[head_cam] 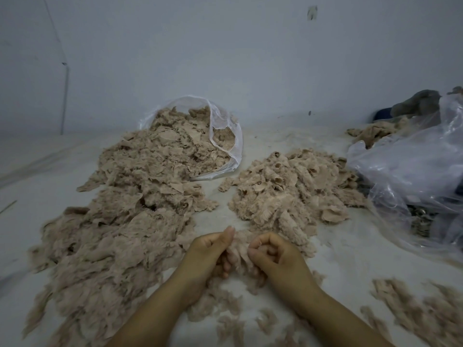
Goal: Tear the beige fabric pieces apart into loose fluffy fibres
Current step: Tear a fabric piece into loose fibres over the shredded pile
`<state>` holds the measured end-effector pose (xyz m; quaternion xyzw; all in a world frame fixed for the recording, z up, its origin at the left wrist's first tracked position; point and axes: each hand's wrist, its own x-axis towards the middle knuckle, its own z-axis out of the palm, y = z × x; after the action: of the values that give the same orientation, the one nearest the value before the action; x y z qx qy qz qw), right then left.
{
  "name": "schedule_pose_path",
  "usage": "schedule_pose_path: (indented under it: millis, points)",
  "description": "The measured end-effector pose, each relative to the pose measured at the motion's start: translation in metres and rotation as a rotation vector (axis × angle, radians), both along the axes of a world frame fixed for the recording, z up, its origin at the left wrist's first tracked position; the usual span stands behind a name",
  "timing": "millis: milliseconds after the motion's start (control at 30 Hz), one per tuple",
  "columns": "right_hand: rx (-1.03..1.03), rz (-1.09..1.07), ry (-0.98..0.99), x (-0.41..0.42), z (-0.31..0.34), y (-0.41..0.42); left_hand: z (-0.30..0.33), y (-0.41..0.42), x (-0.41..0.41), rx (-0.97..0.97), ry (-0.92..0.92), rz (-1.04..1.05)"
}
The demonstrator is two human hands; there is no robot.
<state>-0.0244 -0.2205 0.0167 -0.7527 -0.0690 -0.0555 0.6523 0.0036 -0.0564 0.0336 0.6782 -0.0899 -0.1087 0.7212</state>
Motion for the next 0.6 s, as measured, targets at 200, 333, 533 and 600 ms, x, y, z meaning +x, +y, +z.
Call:
schedule_pose_path:
  millis: [200, 333, 533, 600]
  points:
    - [0.147, 0.023, 0.059, 0.003, 0.002, -0.001, -0.001, 0.004, 0.007, -0.132, 0.016, 0.119]
    - [0.166, 0.021, 0.073, 0.004, 0.004, -0.005, 0.003, 0.017, 0.016, -0.344, 0.129, 0.191]
    - [0.147, 0.000, 0.012, 0.002, 0.001, 0.000, -0.001, 0.005, 0.001, 0.147, 0.017, -0.128]
    - [0.143, -0.018, -0.001, 0.003, 0.002, -0.001, -0.004, 0.002, 0.000, 0.296, -0.100, -0.145]
